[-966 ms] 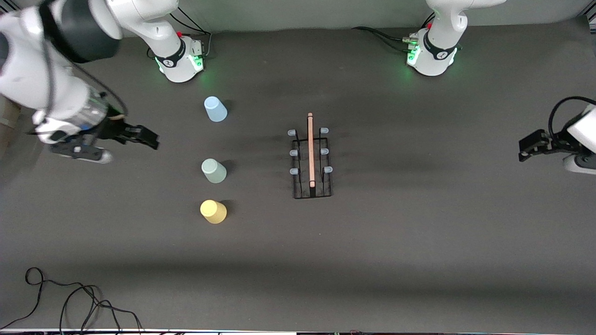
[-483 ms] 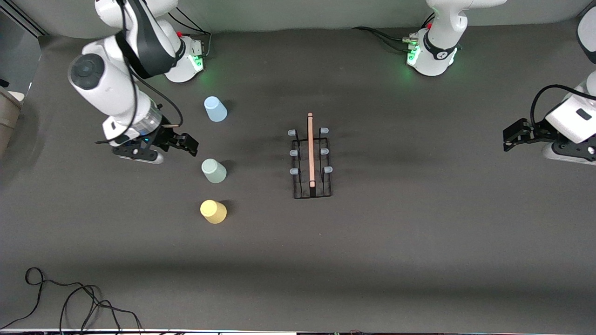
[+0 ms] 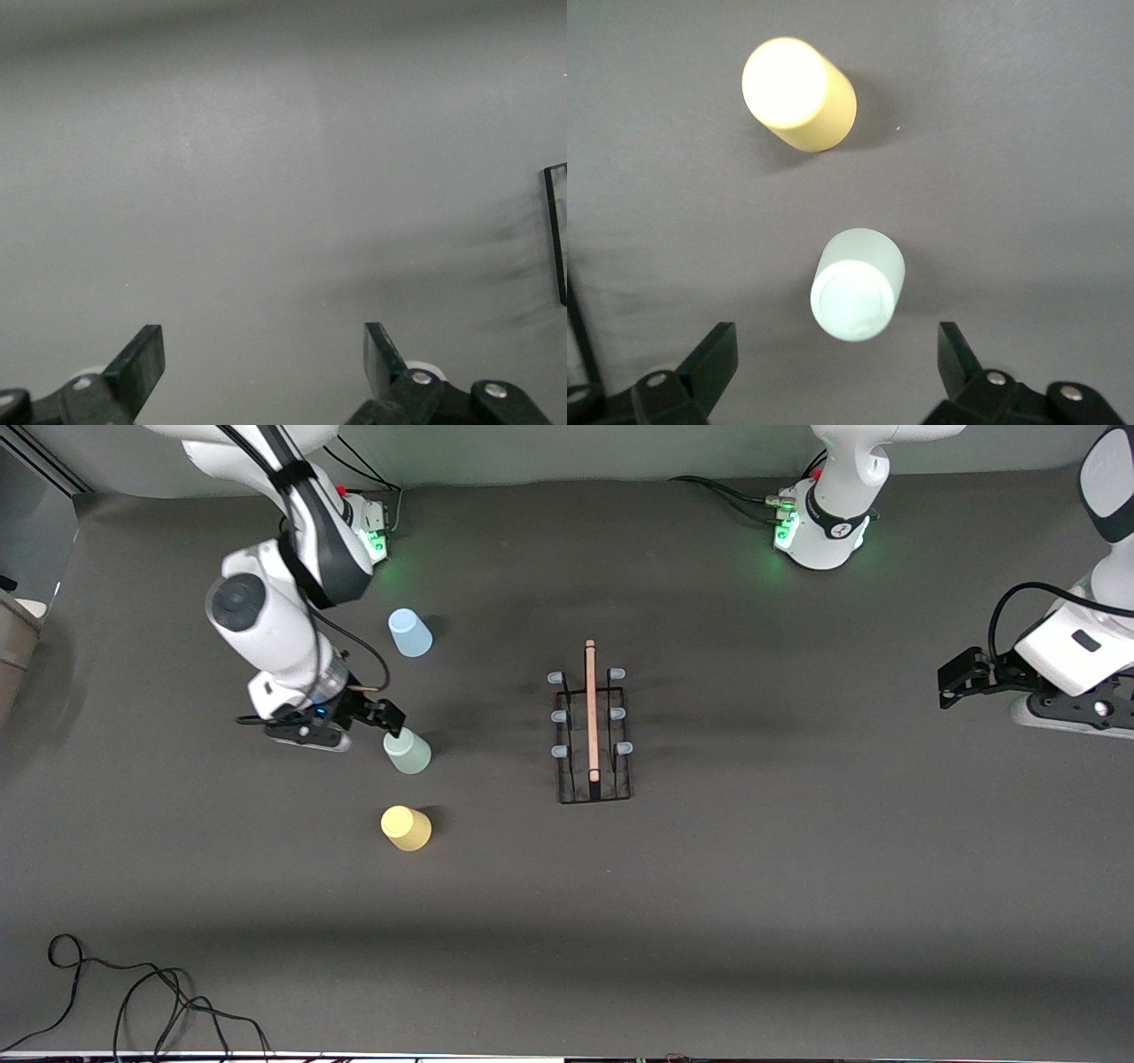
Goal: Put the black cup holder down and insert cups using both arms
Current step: 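Lower the right gripper around the mint green cup and close it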
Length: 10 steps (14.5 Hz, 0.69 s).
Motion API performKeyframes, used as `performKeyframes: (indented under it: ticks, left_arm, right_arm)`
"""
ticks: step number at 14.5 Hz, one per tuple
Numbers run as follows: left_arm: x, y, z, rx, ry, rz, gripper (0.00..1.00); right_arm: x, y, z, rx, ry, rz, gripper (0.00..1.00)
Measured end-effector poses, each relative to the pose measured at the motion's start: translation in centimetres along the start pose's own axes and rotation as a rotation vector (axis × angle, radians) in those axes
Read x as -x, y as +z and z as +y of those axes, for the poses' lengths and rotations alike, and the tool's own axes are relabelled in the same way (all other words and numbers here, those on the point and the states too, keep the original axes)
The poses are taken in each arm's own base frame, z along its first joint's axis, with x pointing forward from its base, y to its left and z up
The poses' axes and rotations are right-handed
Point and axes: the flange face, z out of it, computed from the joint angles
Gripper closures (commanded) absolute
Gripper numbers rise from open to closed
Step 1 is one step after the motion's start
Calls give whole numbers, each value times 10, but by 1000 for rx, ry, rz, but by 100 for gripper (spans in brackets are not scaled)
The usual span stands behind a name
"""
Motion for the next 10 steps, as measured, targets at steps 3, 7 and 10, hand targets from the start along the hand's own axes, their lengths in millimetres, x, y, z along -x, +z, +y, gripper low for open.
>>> performKeyframes:
  ticks: [3, 7, 10]
  left_arm:
    - [-7, -3, -3, 2, -4, -10, 0]
    - [-13, 6, -4, 4, -4, -27, 0]
    - [-14, 7, -4, 4, -3, -29, 0]
  right_arm:
    - [5, 38, 3, 14, -2, -6, 0]
    - [4, 61, 5, 19, 0, -1, 0]
    - [5, 78, 7, 26, 1, -3, 0]
